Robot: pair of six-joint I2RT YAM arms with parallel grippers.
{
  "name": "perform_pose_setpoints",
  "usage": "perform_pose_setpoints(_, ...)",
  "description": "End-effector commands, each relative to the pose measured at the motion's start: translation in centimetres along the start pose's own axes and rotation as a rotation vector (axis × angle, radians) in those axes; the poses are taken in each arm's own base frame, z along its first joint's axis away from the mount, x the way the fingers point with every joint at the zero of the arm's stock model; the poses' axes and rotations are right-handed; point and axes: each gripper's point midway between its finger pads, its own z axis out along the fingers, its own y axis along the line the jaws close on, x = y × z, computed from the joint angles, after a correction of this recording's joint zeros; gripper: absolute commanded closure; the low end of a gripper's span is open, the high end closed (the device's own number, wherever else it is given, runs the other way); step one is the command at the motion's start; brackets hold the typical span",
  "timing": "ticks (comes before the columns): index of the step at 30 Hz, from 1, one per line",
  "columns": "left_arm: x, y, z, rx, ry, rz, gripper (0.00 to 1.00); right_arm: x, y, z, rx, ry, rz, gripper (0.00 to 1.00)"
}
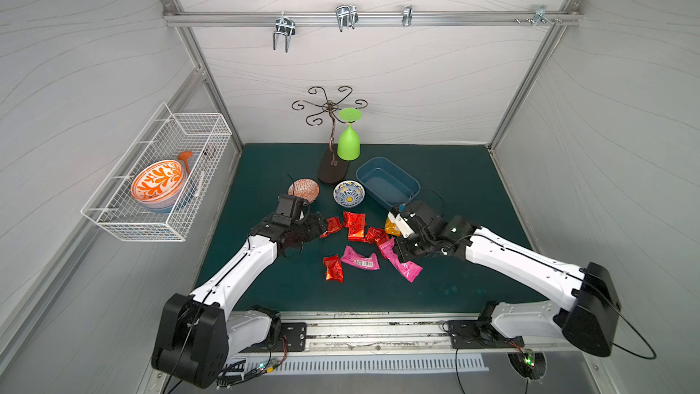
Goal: Put the tea bags into the storage box
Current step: Pick up the tea bag from the center of the board.
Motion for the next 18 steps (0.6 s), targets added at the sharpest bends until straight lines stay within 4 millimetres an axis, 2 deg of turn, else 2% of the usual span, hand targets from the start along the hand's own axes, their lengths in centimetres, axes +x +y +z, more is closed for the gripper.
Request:
perform_pose_setpoints(1, -1.8, -2.6, 0.1, 0.056, -0.004, 0.058, 0.15, -1.5, 0.1, -2.0, -0.001, -0.041, -0.009, 1.0)
perform_pose_setpoints(6, -1.9, -3.5, 1.5, 0.08, 0.038, 0.049, 0.16, -6.3, -0.5, -3.8, -0.011, -0.156, -0.028, 1.0)
perform_pose_setpoints(9, -1.3, -3.4, 2.0, 0.084, 0.058, 0.045, 0.16, -9.5, -1.5, -4.0, -0.016, -0.202, -0.032, 1.0)
perform_pose_setpoints(14, 0.8, -2.1, 2.2, 0.076, 0.091, 0.039, 0.16, -14.8, -3.5, -3.2, -0.018, -0.265, -0.034, 1.0)
perform_pose_setpoints(18, 1.9, -1.3, 1.9, 0.072, 0.1, 0.025, 0.16, -19.2, -5.2, -1.6, 0.002, -0.332, -0.048, 1.0)
